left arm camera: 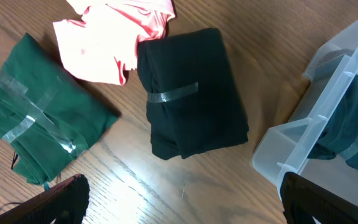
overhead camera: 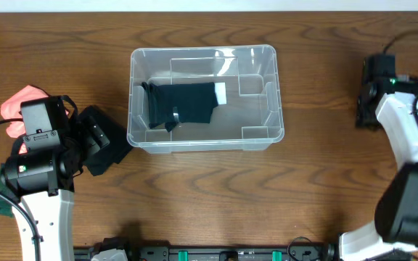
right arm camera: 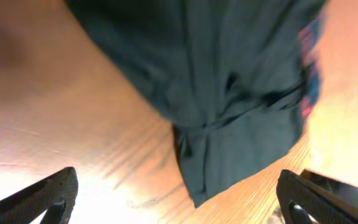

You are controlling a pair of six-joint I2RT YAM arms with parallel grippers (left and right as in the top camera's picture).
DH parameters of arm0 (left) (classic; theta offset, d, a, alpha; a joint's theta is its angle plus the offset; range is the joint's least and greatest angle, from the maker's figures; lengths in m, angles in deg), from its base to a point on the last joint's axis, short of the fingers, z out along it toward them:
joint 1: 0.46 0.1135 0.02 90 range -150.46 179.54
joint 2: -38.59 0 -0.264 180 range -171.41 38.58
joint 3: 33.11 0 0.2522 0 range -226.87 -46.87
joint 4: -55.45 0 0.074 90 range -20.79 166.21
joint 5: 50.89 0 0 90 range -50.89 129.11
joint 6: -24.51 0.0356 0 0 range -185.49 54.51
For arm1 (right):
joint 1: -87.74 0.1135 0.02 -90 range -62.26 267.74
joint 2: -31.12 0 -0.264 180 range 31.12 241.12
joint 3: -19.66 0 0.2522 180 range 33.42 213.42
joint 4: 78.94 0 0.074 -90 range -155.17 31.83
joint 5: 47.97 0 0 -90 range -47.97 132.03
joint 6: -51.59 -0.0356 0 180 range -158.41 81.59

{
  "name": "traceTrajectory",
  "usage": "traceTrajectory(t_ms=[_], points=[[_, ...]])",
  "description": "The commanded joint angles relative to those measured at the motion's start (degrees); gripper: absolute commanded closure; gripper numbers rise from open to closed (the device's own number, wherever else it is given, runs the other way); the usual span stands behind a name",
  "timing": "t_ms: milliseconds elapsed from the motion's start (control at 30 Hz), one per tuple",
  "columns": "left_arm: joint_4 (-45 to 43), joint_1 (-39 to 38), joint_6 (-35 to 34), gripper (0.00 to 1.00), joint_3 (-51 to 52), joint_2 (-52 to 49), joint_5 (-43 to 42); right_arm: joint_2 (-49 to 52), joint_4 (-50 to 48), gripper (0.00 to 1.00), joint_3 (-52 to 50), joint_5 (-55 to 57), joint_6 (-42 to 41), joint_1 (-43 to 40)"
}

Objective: Pack container
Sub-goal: 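Grasp more black clothing with the right gripper and drop it in bin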

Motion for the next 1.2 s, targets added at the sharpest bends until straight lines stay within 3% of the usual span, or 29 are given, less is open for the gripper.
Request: traceTrajectory(t_ms=[0,300,700,800,933,1167], points=[[0.11,0.24,-0.57,0.02,-0.87,0.31,0.24,2.34,-2.56,0.01,-2.56,0.09,3.5,-3.32],[0.2,0.24,-0.57,0.02,-0.87,0.31,0.2,8.15,-12.92,0.01,-5.99,0.83,6.8,-9.4],[0.59,0.24,-0.55,0.02,-0.87,0.33,0.22,15.65,-17.84,0.03,-5.99,-3.19,8.52,-15.47],[0.57,0.24,-0.57,0.02,-0.87,0.33,0.22,15.65,-18.25,0.16,-5.97,-5.2,8.57,-16.17],[0.57,0.24,-0.57,0.02,-0.87,0.33,0.22,15.63,-18.36,0.51,-5.95,-8.15,8.57,-15.93],[0.57,0.24,-0.55,0.02,-0.87,0.33,0.22,12.76,-15.17,0.96,-3.02,-8.2,8.46,-12.7]])
